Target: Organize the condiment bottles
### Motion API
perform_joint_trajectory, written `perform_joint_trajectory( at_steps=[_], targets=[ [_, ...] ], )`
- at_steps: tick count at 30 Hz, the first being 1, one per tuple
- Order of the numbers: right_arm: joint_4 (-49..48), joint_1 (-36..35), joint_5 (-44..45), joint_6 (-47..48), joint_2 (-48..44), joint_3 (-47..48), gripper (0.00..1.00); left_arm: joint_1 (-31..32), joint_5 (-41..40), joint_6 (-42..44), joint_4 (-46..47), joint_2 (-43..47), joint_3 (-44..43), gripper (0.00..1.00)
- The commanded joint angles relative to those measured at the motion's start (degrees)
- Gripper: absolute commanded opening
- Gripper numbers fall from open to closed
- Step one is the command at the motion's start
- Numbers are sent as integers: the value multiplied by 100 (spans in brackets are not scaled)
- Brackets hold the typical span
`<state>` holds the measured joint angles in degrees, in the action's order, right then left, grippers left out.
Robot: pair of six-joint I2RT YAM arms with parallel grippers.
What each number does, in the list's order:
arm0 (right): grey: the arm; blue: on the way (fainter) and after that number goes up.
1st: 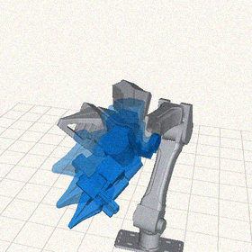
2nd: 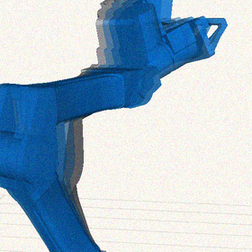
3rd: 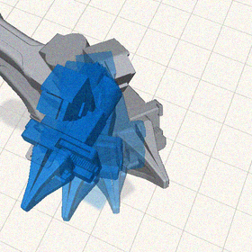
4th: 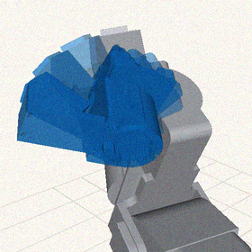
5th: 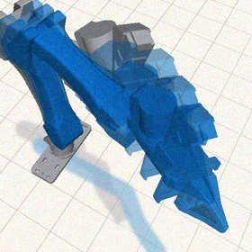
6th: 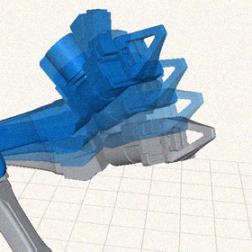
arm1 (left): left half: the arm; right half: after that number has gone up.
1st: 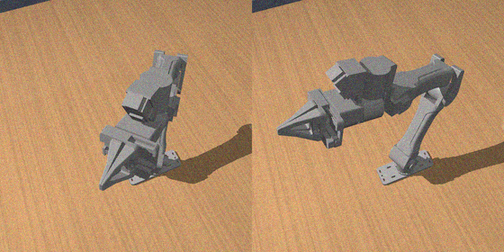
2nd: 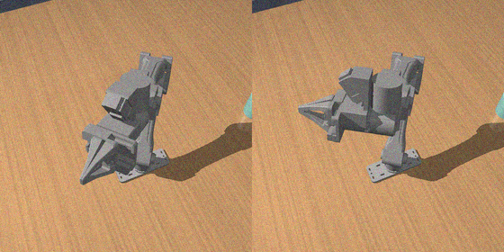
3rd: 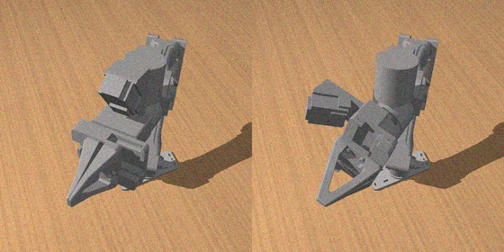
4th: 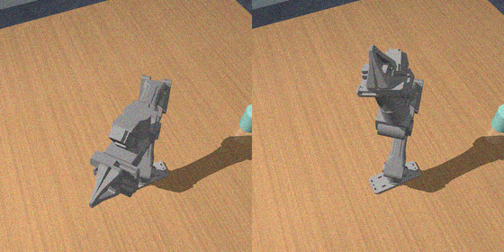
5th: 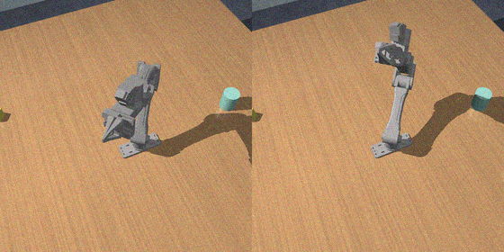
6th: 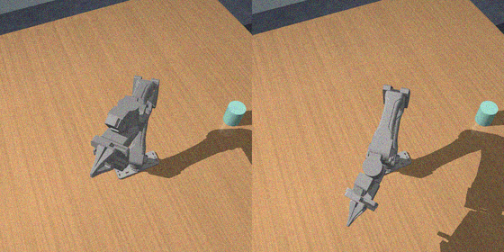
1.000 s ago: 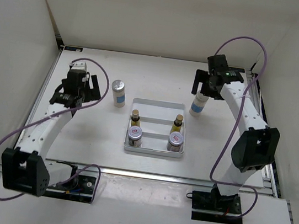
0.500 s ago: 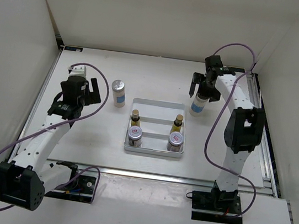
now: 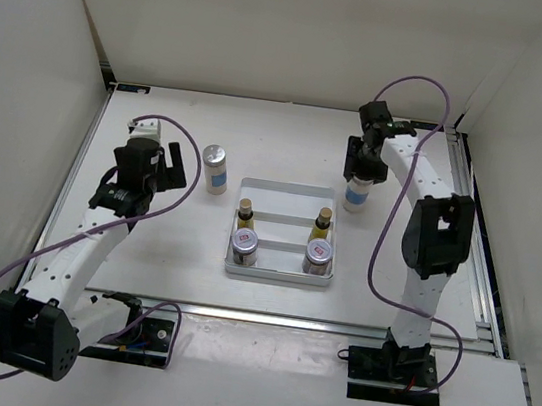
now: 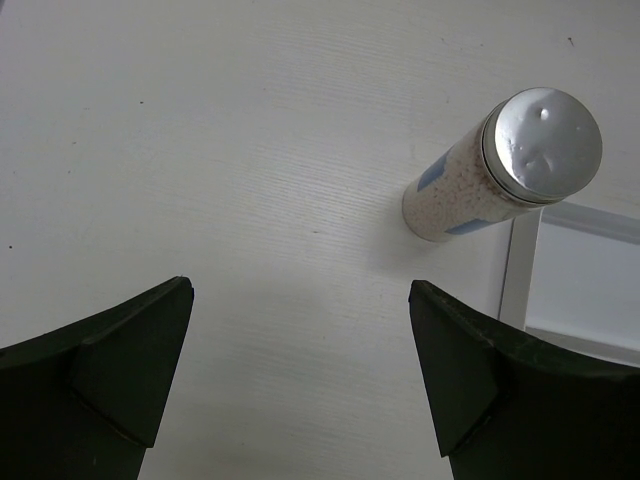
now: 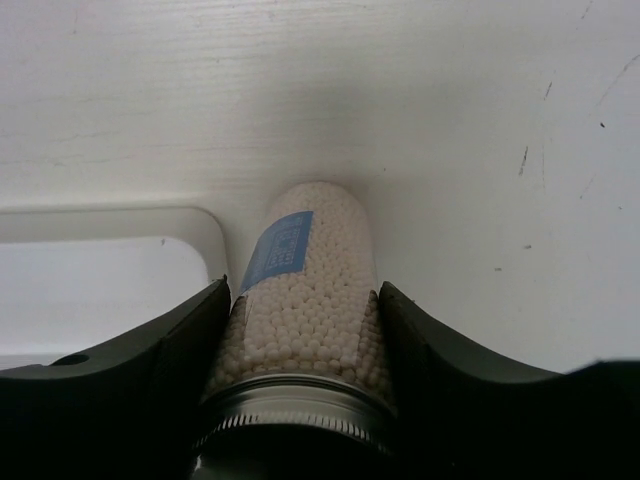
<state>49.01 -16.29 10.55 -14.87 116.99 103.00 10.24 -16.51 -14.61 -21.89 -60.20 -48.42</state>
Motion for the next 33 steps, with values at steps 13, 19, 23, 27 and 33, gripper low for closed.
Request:
perform_joint_trajectory(
  at_steps=[13, 19, 23, 27, 33],
  targets=[
    [354, -655, -483, 310, -1407, 502, 13, 154, -19, 11, 97, -26, 35, 100],
    [91, -1016, -598, 90, -1354, -113, 12, 154, -19, 11, 97, -26, 35, 100],
    [-76, -1227, -650, 143, -1118, -368, 4, 154, -71, 11, 97, -26, 35, 100],
    [-207, -1227, -598, 143, -932, -552, 2, 206, -71, 11, 97, -26, 35, 100],
    [-322, -1227, -720, 248, -669, -501, 29, 206, 86, 64, -25, -131, -18, 100]
  ],
)
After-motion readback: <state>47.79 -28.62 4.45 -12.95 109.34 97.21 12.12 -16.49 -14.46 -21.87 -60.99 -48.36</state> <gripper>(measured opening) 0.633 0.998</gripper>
